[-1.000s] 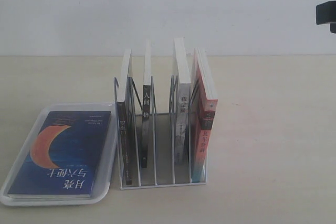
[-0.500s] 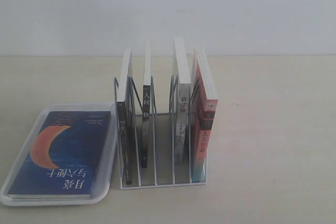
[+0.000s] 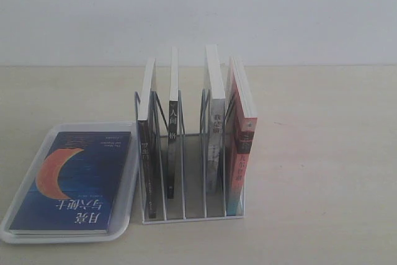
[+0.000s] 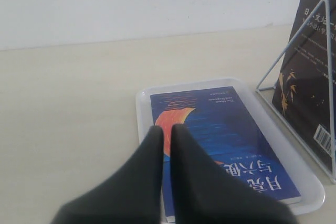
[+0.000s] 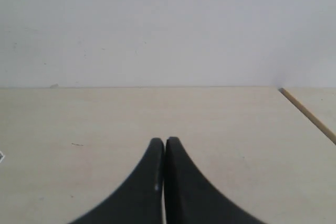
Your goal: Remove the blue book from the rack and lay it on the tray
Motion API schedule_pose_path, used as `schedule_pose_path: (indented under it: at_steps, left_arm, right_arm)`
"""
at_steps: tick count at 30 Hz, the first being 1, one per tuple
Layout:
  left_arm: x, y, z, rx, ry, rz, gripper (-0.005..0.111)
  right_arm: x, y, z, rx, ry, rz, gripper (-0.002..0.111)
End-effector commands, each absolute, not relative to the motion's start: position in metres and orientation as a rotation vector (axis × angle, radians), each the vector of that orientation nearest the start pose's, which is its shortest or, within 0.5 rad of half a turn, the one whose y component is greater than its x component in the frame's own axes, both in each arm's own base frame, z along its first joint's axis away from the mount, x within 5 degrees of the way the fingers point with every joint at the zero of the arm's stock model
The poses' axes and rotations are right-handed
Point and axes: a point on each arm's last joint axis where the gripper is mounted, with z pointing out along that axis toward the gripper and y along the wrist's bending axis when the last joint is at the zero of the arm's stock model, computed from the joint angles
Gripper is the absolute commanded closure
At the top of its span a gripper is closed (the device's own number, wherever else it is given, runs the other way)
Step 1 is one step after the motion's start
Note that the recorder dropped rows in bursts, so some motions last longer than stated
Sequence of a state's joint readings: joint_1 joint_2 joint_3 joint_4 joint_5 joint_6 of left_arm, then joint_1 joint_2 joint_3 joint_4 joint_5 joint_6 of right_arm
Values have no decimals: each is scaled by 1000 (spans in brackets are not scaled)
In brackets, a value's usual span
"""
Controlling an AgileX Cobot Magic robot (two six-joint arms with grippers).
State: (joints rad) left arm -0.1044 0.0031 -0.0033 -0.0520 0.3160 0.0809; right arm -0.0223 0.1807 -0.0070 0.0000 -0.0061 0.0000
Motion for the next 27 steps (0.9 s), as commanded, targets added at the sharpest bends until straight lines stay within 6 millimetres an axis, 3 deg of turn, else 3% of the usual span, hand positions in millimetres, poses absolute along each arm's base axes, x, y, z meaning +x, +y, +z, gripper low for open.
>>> schedule_pose_path:
  at_steps: [1,10,27]
  left_arm:
    - [54,-7,185,125,1794,-68,102]
    - [54,-7,185,125,1794,-68,102]
    - [54,-7,185,125,1794,-68,102]
  right_arm:
    - [69,-2,199,10,1683,-37,109]
    - [54,-2,184,-6,1803,-54,109]
    - [54,-2,183,-8,1819,-53,109]
